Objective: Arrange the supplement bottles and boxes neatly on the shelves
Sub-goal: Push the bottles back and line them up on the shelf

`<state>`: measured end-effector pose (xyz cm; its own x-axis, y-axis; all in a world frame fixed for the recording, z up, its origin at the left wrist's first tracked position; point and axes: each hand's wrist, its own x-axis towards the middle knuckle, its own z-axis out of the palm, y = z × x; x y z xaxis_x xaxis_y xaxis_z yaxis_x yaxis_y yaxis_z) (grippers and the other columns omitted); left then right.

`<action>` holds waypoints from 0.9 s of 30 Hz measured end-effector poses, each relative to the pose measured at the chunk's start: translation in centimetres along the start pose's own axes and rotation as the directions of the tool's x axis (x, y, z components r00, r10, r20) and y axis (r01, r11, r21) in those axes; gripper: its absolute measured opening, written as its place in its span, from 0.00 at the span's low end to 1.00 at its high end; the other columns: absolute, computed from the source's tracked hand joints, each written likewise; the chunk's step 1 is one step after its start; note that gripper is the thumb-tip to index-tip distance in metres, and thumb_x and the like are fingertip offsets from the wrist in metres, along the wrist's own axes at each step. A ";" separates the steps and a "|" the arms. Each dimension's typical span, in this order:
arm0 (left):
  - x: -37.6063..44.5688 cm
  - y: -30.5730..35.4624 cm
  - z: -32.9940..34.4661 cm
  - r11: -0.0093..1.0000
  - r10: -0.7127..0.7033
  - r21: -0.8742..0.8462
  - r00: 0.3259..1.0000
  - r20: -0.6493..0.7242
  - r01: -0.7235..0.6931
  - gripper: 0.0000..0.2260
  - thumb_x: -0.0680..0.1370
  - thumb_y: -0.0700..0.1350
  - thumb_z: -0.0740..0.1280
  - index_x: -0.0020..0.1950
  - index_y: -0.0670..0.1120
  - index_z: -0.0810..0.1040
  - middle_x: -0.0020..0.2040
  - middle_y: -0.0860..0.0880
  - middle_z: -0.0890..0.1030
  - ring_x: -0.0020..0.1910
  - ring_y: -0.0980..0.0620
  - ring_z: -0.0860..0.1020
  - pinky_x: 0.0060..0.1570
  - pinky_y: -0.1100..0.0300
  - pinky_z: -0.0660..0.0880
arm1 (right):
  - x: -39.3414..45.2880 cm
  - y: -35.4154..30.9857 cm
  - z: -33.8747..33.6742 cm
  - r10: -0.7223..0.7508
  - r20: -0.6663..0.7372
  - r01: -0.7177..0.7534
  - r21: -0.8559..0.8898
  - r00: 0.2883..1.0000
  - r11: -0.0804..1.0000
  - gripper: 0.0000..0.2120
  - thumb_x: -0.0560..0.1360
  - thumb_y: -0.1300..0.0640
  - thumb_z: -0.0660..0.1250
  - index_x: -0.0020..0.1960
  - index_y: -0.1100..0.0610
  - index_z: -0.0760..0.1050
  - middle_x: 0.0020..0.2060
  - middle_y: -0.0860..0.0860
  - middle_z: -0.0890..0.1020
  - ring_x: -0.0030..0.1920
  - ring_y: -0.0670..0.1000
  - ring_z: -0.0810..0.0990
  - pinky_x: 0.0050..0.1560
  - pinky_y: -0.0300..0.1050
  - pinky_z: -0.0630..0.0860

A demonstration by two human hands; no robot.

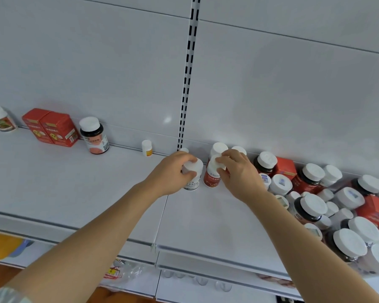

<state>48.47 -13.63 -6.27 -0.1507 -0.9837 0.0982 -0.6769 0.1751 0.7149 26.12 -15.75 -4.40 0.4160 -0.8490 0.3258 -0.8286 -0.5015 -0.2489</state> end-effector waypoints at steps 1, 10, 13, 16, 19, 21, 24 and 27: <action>0.0 0.0 0.0 1.000 0.000 0.002 1.000 -0.004 0.000 0.17 0.76 0.47 0.70 0.65 0.51 0.75 0.64 0.55 0.74 0.54 0.55 0.75 0.56 0.57 0.74 | -0.1 0.0 0.1 -0.003 -0.001 0.003 -0.006 1.000 1.000 0.13 0.74 0.63 0.69 0.59 0.61 0.80 0.59 0.58 0.77 0.54 0.63 0.77 0.45 0.55 0.77; -1.1 0.4 -1.2 0.997 -0.059 -0.051 0.998 -0.038 0.057 0.18 0.75 0.50 0.72 0.64 0.56 0.75 0.65 0.58 0.75 0.54 0.58 0.76 0.58 0.57 0.75 | 0.3 -1.4 -1.2 -0.127 -0.077 0.126 -0.010 0.989 0.992 0.15 0.73 0.63 0.70 0.60 0.59 0.79 0.58 0.57 0.79 0.57 0.63 0.76 0.45 0.55 0.79; -2.0 0.6 -2.0 0.994 -0.078 -0.078 0.994 -0.078 0.072 0.17 0.75 0.50 0.72 0.62 0.58 0.75 0.62 0.63 0.75 0.51 0.65 0.75 0.56 0.60 0.74 | 0.6 -2.3 -1.4 -0.152 -0.099 0.158 0.062 0.983 0.985 0.15 0.75 0.61 0.68 0.61 0.59 0.79 0.57 0.55 0.79 0.59 0.60 0.75 0.50 0.55 0.78; -2.9 0.7 -2.9 0.991 -0.105 -0.100 0.988 -0.116 0.093 0.17 0.74 0.50 0.73 0.62 0.59 0.76 0.55 0.68 0.75 0.52 0.66 0.75 0.56 0.60 0.75 | 0.5 -3.4 -1.0 -0.224 -0.105 0.237 0.123 0.969 0.964 0.15 0.74 0.61 0.70 0.60 0.60 0.79 0.55 0.56 0.80 0.57 0.61 0.76 0.54 0.53 0.76; -4.0 0.6 -3.5 0.986 -0.131 -0.117 0.981 -0.142 0.114 0.18 0.73 0.49 0.73 0.61 0.60 0.75 0.53 0.68 0.77 0.53 0.63 0.77 0.56 0.59 0.76 | 0.3 -4.6 -0.3 -0.274 -0.078 0.284 0.179 0.959 0.942 0.17 0.73 0.59 0.70 0.61 0.59 0.78 0.57 0.54 0.80 0.58 0.58 0.76 0.57 0.51 0.75; -4.8 0.4 -3.9 0.982 -0.154 -0.136 0.975 -0.160 0.133 0.20 0.73 0.49 0.74 0.62 0.61 0.74 0.55 0.66 0.78 0.53 0.63 0.77 0.56 0.58 0.76 | 0.0 -5.6 0.2 -0.311 -0.059 0.316 0.230 0.949 0.921 0.19 0.73 0.56 0.71 0.63 0.58 0.77 0.58 0.53 0.80 0.59 0.56 0.76 0.59 0.50 0.74; -6.0 0.2 -4.9 0.964 -0.199 -0.210 0.967 -0.160 0.163 0.25 0.72 0.47 0.75 0.66 0.58 0.73 0.62 0.61 0.77 0.57 0.62 0.77 0.59 0.56 0.76 | 0.1 -7.5 0.6 -0.367 -0.042 0.362 0.301 0.929 0.882 0.21 0.74 0.54 0.72 0.65 0.57 0.75 0.60 0.52 0.79 0.59 0.53 0.76 0.60 0.46 0.73; -7.3 0.0 -6.5 0.942 -0.226 -0.281 0.965 -0.133 0.182 0.25 0.72 0.45 0.76 0.66 0.57 0.73 0.63 0.61 0.77 0.59 0.61 0.76 0.60 0.55 0.77 | 0.6 -9.7 0.9 -0.385 -0.040 0.372 0.373 0.922 0.850 0.18 0.75 0.52 0.71 0.63 0.55 0.76 0.59 0.49 0.79 0.53 0.47 0.78 0.52 0.45 0.77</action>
<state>54.23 -6.70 -2.49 0.1029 -0.9944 0.0253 -0.4628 -0.0254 0.8861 34.76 -11.51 -2.65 0.6875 -0.5829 0.4331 -0.4104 -0.8039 -0.4305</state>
